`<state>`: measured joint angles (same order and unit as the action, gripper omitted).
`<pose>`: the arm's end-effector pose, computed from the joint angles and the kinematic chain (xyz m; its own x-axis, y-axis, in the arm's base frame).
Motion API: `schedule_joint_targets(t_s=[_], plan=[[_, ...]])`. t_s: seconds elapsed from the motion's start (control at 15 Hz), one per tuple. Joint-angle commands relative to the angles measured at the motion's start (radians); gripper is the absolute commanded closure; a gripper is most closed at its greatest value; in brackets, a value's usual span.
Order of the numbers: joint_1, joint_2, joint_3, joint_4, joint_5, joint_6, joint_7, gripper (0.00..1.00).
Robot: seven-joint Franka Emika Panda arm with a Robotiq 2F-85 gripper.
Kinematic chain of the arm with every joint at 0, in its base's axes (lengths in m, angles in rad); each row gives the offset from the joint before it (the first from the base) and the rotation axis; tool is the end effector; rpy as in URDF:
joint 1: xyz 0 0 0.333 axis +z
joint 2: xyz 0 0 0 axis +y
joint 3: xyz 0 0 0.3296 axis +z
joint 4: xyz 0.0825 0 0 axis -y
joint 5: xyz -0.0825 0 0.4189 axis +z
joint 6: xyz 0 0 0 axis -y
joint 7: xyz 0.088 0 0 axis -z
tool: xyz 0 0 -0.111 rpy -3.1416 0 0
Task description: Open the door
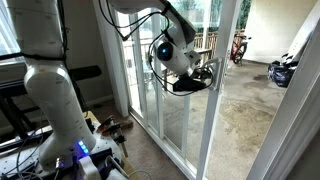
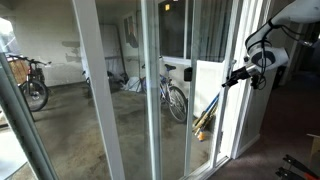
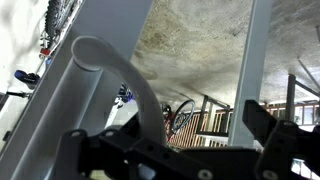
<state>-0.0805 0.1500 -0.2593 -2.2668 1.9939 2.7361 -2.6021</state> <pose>0.5070 -0.2157 0.2793 0.5220 0.3866 0.7603 0.2859 -0.9191 0.2711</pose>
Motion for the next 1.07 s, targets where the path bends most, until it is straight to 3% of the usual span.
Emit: schedule_joint_targets(t_s=[0.0, 0.13, 0.2, 1.0], plan=[[0.053, -0.070, 0.013, -0.071, -0.006, 0.010, 0.000, 0.00], [0.039, -0.072, 0.010, -0.090, -0.036, -0.003, 0.000, 0.00], [0.026, -0.023, 0.001, -0.024, -0.007, 0.004, 0.000, 0.00], [0.048, -0.038, 0.002, -0.037, -0.018, 0.013, 0.000, 0.00]])
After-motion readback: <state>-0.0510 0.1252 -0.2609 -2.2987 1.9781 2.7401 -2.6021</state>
